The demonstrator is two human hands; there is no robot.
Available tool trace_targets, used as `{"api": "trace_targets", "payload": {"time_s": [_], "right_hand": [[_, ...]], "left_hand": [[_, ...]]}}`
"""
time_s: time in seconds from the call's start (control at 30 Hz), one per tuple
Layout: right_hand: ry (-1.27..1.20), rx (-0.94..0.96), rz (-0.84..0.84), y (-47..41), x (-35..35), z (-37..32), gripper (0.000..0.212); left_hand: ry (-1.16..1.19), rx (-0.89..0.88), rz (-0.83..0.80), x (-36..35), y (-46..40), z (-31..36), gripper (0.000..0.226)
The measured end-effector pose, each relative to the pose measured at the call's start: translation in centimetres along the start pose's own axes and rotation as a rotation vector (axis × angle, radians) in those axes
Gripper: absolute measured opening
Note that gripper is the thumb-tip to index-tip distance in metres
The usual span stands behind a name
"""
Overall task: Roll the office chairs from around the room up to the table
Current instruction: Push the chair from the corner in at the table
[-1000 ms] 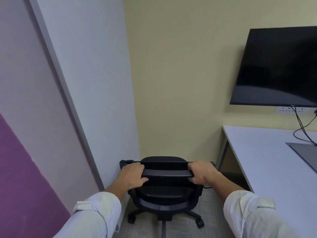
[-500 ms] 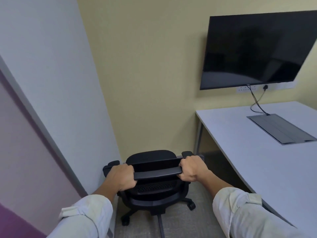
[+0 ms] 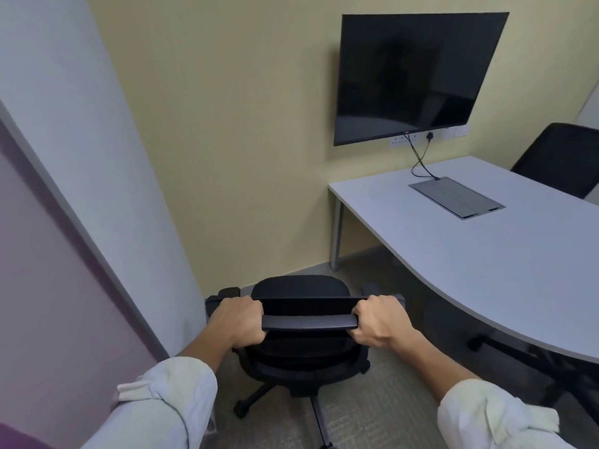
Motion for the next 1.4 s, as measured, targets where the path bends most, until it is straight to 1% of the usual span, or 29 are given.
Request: {"api": "trace_targets", "payload": {"time_s": [0.2,0.27,0.37,0.43,0.53,0.63,0.8,1.0,1.4], "right_hand": [[-0.005,-0.138,0.065,3.4,0.3,-1.2,0.033],[-0.015,-0.174,0.057,3.5,0.1,-1.5,0.032],[-0.021,-0.234,0.088,3.0,0.3,-1.0,0.033],[-0.035,-0.280,0.113,2.6,0.5,-0.5,0.035],[-0.021,-0.313,0.108,1.7,0.2,0.4,0.038],[0.015,-0.350,0.105,0.4,-0.2,1.7,0.039],[0.063,-0.373,0.042,-2.7,-1.2,4.7,0.029],[0.040,-0.445,0.027,-7.1,-2.7,9.3,0.027],[0.010,-0.565,0.010,-15.3,-5.8,16.8,0.022]], "left_hand": [[-0.042,-0.106,-0.033,-0.3,-0.1,0.0,0.014],[-0.053,-0.124,-0.034,-0.5,-1.1,-0.4,0.012],[-0.063,-0.171,-0.032,-0.7,-3.2,-0.6,0.012],[-0.071,-0.204,-0.036,-0.8,-4.8,-0.7,0.014],[-0.079,-0.247,-0.031,-0.8,-7.4,-0.6,0.014],[-0.083,-0.286,-0.018,-0.8,-10.5,-0.4,0.015],[-0.094,-0.333,0.014,-0.9,-16.6,0.3,0.016],[-0.081,-0.387,0.022,-1.0,-24.9,1.3,0.017],[-0.106,-0.497,-0.016,-1.7,-40.2,2.5,0.009]]}}
Point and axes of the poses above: each hand's wrist, its own y-axis away from the middle knuckle, its own x-axis out of the back of the hand, z = x × y, the point moved 8 cm from there along -y, towards the middle knuckle, and after that the axes turned 11 degrees about z, right-handed, at the moved point
